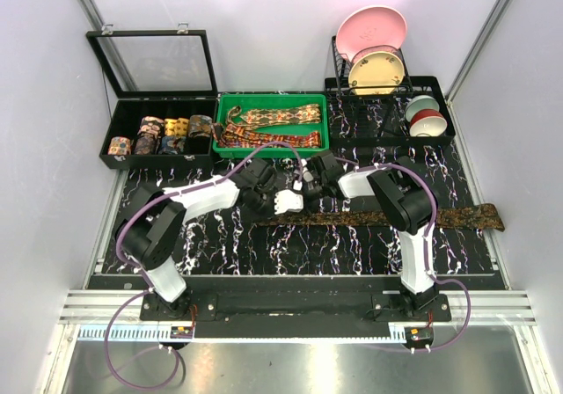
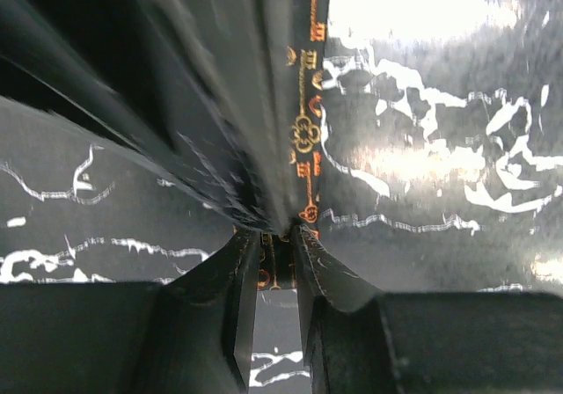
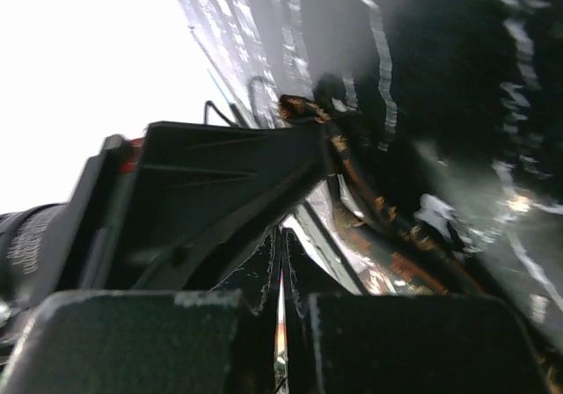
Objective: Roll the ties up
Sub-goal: Roll the tie at the center of the board.
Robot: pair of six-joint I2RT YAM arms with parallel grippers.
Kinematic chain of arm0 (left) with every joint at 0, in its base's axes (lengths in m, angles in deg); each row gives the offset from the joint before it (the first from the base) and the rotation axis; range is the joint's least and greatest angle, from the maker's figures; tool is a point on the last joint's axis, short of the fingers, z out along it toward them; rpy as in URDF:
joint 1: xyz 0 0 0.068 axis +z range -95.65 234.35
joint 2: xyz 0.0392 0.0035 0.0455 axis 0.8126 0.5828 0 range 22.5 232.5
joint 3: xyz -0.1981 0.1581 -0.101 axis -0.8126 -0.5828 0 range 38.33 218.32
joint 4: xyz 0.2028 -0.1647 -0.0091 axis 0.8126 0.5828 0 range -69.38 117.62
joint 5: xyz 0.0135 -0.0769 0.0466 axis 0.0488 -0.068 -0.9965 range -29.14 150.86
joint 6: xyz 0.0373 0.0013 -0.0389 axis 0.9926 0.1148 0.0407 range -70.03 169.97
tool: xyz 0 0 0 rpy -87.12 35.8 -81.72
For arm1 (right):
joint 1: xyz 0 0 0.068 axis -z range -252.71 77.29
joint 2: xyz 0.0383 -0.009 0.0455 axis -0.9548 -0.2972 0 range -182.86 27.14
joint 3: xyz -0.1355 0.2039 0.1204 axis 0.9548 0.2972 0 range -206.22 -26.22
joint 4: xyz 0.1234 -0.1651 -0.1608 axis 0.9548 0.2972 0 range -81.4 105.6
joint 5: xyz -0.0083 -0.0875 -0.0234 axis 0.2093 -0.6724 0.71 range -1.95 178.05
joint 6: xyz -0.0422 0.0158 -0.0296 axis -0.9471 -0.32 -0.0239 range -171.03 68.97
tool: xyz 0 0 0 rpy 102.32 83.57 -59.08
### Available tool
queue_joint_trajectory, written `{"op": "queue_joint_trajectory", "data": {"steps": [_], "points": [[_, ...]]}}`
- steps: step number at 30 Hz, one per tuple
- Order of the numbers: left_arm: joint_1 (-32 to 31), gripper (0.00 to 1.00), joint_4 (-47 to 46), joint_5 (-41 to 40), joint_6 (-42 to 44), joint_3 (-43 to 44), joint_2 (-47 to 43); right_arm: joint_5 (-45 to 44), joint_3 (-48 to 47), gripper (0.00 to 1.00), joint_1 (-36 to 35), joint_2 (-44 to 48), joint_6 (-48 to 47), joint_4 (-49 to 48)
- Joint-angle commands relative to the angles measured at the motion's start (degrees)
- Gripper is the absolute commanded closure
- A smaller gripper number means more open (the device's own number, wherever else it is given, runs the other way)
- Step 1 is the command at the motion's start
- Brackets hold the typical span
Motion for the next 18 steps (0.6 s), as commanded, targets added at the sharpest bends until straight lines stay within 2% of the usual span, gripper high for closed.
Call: {"op": "queue_joint_trajectory", "data": {"steps": [1, 2, 6, 9, 15, 18], "points": [[-1.5, 0.76, 0.6, -2.3, -2.4, 3.4, 2.5, -0.2, -2.1, 0.99, -0.5, -0.4, -7.6, 8.7], [-1.7, 0.76, 0.6, -2.7, -2.5, 3.5, 2.6, -0.5, -2.0, 0.99, -0.5, 0.4, -8.5, 12.1], [-1.9, 0.76, 1.4, -2.4, -2.1, 3.7, 2.6, -2.9, -2.7, 0.99, -0.4, 0.8, -12.0, 15.8], [-1.9, 0.76, 1.7, -2.9, -1.6, 2.8, 2.1, -3.7, -4.0, 1.00, -0.2, -0.6, -11.6, 15.9], [-1.8, 0.75, 2.2, -2.8, -1.3, 2.2, 1.1, 0.2, -5.2, 0.99, 0.8, 1.0, -8.9, 11.7], [-1.9, 0.74, 2.6, -3.3, -1.1, 2.1, 0.6, -1.7, -4.9, 0.98, 0.7, 1.6, -8.0, 10.9]]}}
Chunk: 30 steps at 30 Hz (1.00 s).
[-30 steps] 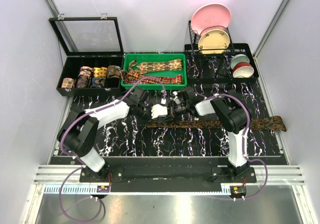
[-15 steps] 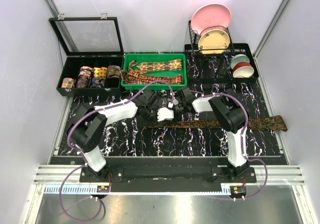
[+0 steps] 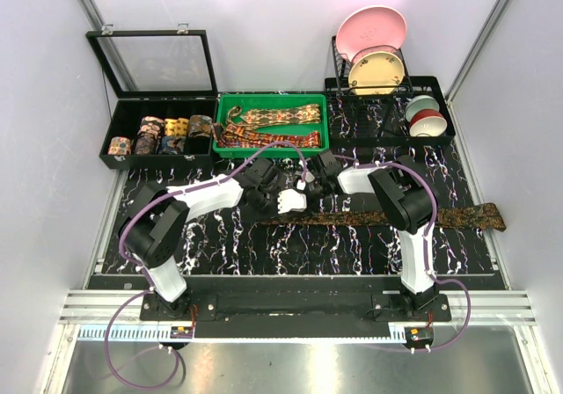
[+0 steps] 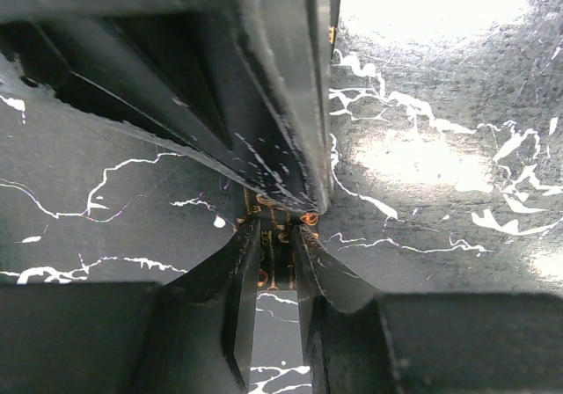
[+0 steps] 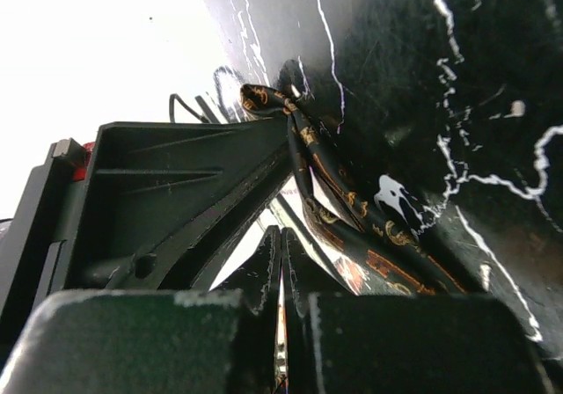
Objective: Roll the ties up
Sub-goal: Roll the tie at the center of the board.
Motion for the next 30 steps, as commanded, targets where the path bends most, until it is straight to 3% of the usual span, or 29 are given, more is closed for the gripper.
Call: {"op": "queue_joint_trajectory", "data": {"steps": [1, 14, 23, 27, 30], "points": [[-0.3, 0.74, 2.4, -1.7, 0.4, -0.2, -1.8, -0.9, -1.5, 0.98, 0.3, 1.3, 1.3, -1.7], [-0.2, 0.70, 3.5, -0.1, -0.9, -0.6, -3.5, -11.7, -1.6, 1.00, -3.0, 0.2, -6.4, 4.5], [5.1, 0.30, 0.6, 4.2, -1.6, -3.9, -12.9, -13.9, -1.6, 1.00, -3.0, -0.2, -8.4, 7.6], [6.1, 0.25, -3.2, 3.7, 1.7, -7.9, -16.9, -13.5, -2.1, 1.00, -2.9, -0.7, -8.2, 7.9], [6.1, 0.25, -2.4, 3.7, 3.4, -7.5, -14.5, -13.3, -2.4, 1.00, -3.0, -0.9, -8.2, 7.7]]}}
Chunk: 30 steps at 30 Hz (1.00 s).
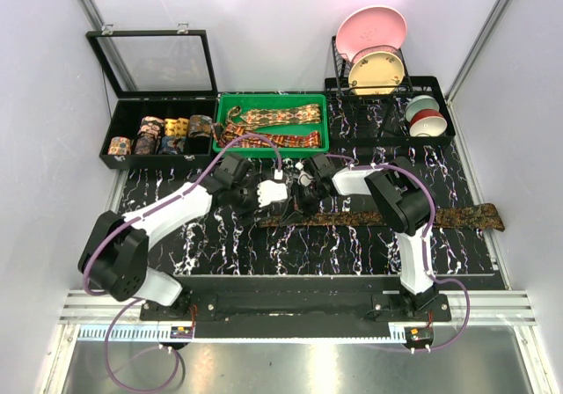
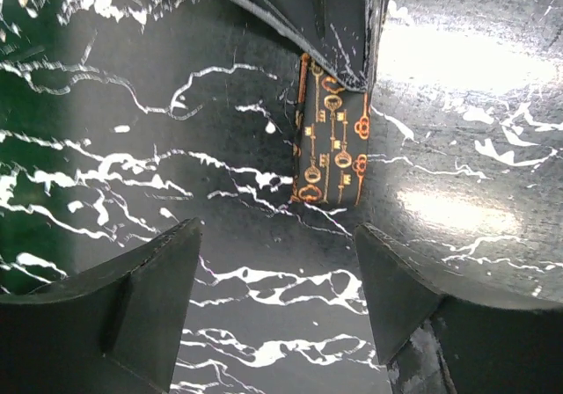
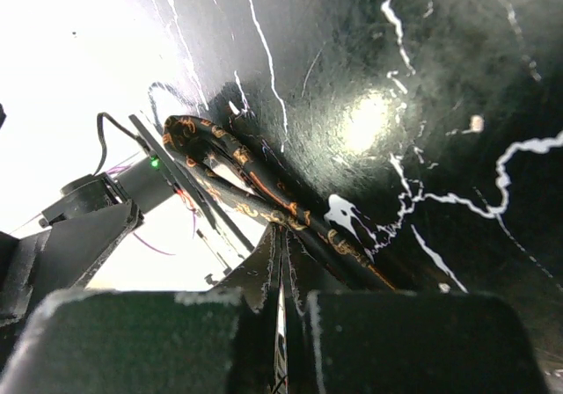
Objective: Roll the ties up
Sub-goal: Roll the tie at the center of the board.
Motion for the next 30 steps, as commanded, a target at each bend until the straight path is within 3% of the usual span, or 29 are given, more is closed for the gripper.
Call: {"op": "queue_joint_trajectory", "data": {"steps": [1, 8, 23, 25, 30], "points": [[-0.3, 0.25, -1.8, 2.6, 3.4, 0.7, 2.6, -4.1, -1.1, 1.00, -0.3, -0.9, -1.7, 2.0], [-1.6, 0.18, 1.9, 3.4, 7.4, 3.0, 7.2, -3.6, -1.5, 1.00, -0.3, -0.9, -1.4, 2.0], [-9.0, 0.19, 0.5, -1.7, 1.2, 11.9, 17.6, 0.1, -0.8, 1.00, -0.4, 0.4, 1.2, -2.0], [-9.4, 0.23, 0.8, -1.9, 1.4, 13.0, 18.5, 0.5, -0.4, 1.00, -0.4, 0.6, 1.8, -2.9], [-9.8, 0.47, 4.3, -3.3, 3.0, 13.3, 21.3, 1.7, 0.2, 0.97, -0.4, 2.6, 3.1, -4.1]]}}
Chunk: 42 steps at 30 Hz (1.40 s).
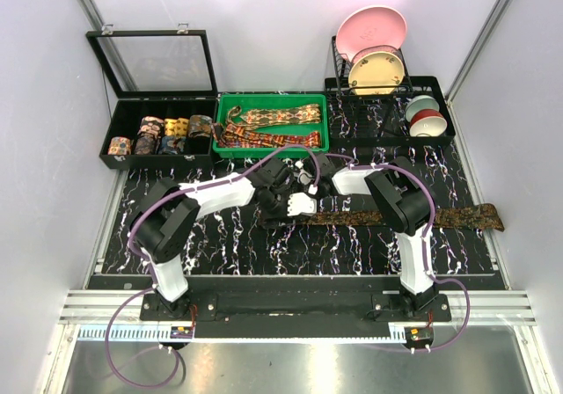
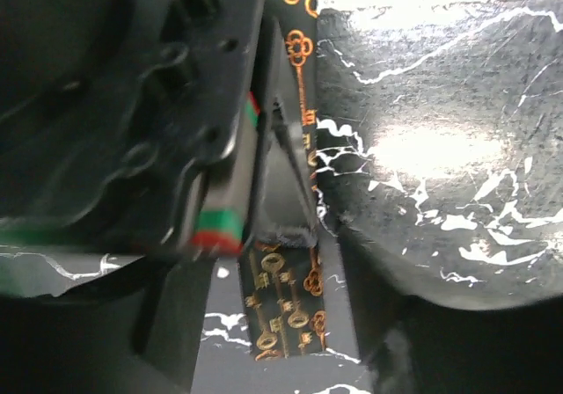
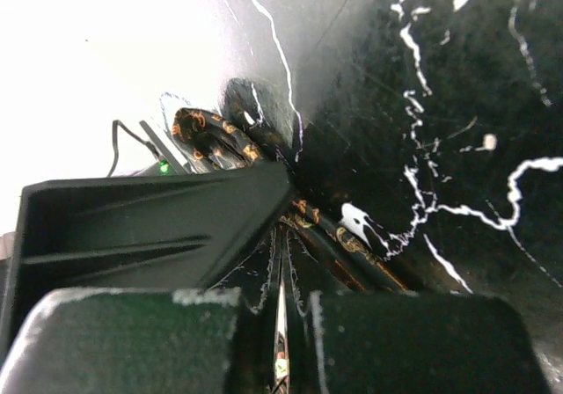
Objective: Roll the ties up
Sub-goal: Roll the tie at the center of the board.
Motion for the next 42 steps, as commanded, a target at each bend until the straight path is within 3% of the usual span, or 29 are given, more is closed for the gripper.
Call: {"op": "queue_joint_trajectory", "data": {"steps": [1, 3, 6, 12, 23, 27, 31, 35, 42], "points": [[0.0, 0.51, 1.8, -2.2, 1.9, 0.2, 1.1, 1.5, 0.5, 0.97, -0.3, 3.2, 1.8, -2.6], [0.1, 0.64, 1.9, -2.5, 2.2, -0.6, 0.6, 1.4, 0.9, 0.96, -0.1, 4.8, 1.9, -2.3], [0.2, 0.71, 2.1, -2.4, 3.2, -2.5, -0.3, 1.4, 1.4, 0.93, 0.4, 5.8, 1.9, -1.8], [0.1, 0.75, 2.3, -2.5, 3.7, -3.6, -1.4, 1.0, 0.7, 0.90, 0.5, 4.2, 0.5, -0.7], [0.5, 0.65, 2.3, -2.5, 2.8, -3.6, -1.4, -5.7, -4.5, 0.94, 0.4, 0.0, -7.1, 9.1], [1.6, 0.45, 2.3, -1.2, 1.2, -4.1, -3.5, -7.4, -4.7, 0.95, 0.4, -0.8, -7.6, 9.9], [4.9, 0.38, 1.4, 0.7, 1.3, -6.1, -9.1, -8.8, -5.2, 0.95, 0.4, -1.5, -8.0, 10.5], [8.1, 0.36, 0.8, 1.9, 2.9, -9.2, -13.0, -8.8, -5.6, 0.95, 0.4, -2.1, -8.1, 10.8], [9.3, 0.37, 2.2, 3.5, 5.5, -8.7, -10.6, -8.7, -5.9, 0.95, 0.4, -2.7, -8.0, 11.2]]}}
